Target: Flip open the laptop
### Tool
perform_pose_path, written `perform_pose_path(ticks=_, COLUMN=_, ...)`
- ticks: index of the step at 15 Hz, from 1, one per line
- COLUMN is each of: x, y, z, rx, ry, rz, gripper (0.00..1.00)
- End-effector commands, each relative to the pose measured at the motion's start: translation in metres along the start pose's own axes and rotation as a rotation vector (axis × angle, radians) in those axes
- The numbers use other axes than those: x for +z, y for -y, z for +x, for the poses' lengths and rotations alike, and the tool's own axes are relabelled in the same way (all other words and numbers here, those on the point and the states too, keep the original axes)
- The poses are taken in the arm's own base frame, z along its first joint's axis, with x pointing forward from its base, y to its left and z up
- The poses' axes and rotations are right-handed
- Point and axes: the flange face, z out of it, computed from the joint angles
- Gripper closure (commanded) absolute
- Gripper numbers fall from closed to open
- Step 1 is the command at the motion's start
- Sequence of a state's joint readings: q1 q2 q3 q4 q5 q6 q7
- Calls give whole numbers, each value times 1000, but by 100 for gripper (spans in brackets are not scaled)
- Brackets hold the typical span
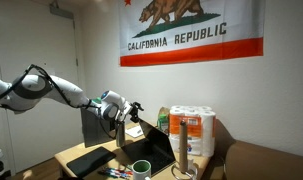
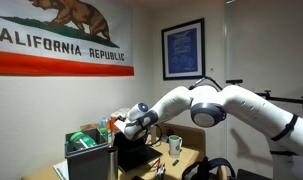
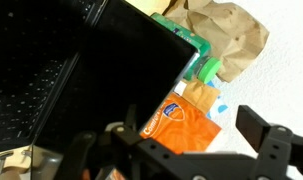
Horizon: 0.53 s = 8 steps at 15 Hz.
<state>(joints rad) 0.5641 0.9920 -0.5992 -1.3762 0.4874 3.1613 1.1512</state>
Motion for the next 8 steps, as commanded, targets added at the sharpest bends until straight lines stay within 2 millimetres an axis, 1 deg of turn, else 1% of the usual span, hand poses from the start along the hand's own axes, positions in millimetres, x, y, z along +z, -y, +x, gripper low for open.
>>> perform_pose_path(ticks=1, x=-1, y=29, z=23, rx=16, ry=-51, rz=83, gripper=0)
perform_pose_path(ticks=3, x=6, y=28, z=21, rx=-11, ry=-37, rz=49, gripper=0)
perform_pose_path(ticks=8, x=26, y=18, z=-4, rx=-88, ry=52, rz=-84, gripper=0)
